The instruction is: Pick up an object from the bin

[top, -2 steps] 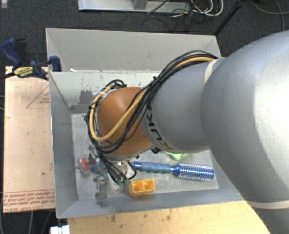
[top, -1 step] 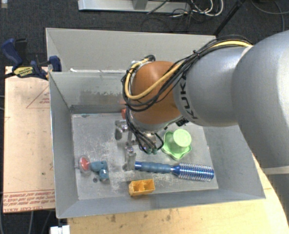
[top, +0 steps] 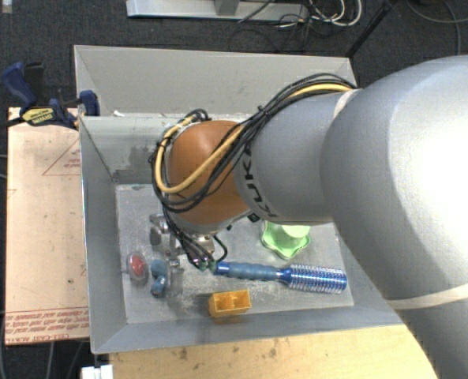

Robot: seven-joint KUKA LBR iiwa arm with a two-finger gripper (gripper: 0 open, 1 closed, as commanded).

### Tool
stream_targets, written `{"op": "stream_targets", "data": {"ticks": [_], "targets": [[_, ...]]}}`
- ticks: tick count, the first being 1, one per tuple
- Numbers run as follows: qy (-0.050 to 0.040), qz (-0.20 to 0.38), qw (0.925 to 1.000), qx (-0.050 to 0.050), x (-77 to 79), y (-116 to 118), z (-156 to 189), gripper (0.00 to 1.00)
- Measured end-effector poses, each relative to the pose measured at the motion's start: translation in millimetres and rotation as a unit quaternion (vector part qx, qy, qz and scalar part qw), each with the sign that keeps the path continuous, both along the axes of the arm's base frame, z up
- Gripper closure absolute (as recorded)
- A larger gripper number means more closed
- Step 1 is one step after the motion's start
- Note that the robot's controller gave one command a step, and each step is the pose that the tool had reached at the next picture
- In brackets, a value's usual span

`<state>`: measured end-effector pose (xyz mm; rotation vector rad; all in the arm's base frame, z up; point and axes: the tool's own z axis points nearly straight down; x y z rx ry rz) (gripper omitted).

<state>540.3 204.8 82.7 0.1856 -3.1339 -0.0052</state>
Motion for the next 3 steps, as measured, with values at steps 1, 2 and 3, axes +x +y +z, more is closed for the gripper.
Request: {"op": "stream_targets", "data": {"ticks": [1,2,3], "targets": [[-0.0002,-0.026,0.9997,-0.001,-15.8,2.0,-13.5,0.00],[-0.0010,-0.028,0.9996,-0.001,-15.0,1.5,-13.0,1.00],[-0.0065,-0.010,0.9999,0.001,-11.4,0.9,160.1,1.00]]}}
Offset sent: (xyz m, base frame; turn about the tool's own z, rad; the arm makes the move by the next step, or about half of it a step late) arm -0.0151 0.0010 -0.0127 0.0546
